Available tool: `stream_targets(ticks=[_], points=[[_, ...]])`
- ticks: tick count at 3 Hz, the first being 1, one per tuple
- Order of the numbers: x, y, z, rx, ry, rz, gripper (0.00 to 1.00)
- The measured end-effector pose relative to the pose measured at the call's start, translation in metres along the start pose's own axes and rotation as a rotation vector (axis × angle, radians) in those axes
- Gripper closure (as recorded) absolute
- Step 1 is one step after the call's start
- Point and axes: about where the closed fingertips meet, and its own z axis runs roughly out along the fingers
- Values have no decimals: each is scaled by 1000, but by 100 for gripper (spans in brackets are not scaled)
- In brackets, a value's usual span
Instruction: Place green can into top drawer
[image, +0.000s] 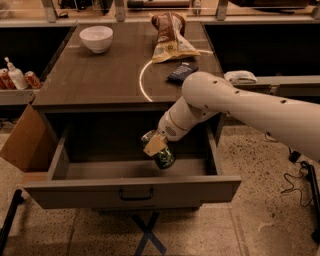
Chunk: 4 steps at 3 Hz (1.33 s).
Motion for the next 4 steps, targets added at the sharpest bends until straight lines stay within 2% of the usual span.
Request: stream_targets(ticks=[1,2,4], points=[[2,-2,7,5,0,25,28],[1,-4,14,4,-2,30,4],[-1,-4,15,9,-4,30,0]])
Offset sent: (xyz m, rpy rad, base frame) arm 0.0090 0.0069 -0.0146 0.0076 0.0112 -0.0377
